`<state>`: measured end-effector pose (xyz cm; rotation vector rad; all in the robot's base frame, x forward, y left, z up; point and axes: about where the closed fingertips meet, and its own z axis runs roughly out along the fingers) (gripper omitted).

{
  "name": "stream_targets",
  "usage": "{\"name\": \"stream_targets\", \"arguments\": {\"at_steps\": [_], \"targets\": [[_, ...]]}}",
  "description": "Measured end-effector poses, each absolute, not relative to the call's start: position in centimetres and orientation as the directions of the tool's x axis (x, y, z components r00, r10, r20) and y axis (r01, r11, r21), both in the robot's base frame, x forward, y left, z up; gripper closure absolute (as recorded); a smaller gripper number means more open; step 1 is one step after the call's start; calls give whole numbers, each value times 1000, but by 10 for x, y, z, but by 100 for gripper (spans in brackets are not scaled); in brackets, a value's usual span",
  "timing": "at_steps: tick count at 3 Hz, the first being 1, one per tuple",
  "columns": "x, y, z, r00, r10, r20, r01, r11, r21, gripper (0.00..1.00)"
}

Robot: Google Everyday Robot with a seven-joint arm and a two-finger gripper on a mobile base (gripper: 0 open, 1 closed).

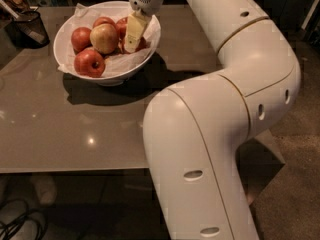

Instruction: Pick apple from white bowl

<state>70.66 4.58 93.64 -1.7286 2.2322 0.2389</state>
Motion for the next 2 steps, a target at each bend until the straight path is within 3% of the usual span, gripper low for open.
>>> {"name": "stream_targets", "arguments": {"at_steps": [2], "targets": [[711, 48, 927, -240, -914, -328, -963, 267, -41, 36]]}}
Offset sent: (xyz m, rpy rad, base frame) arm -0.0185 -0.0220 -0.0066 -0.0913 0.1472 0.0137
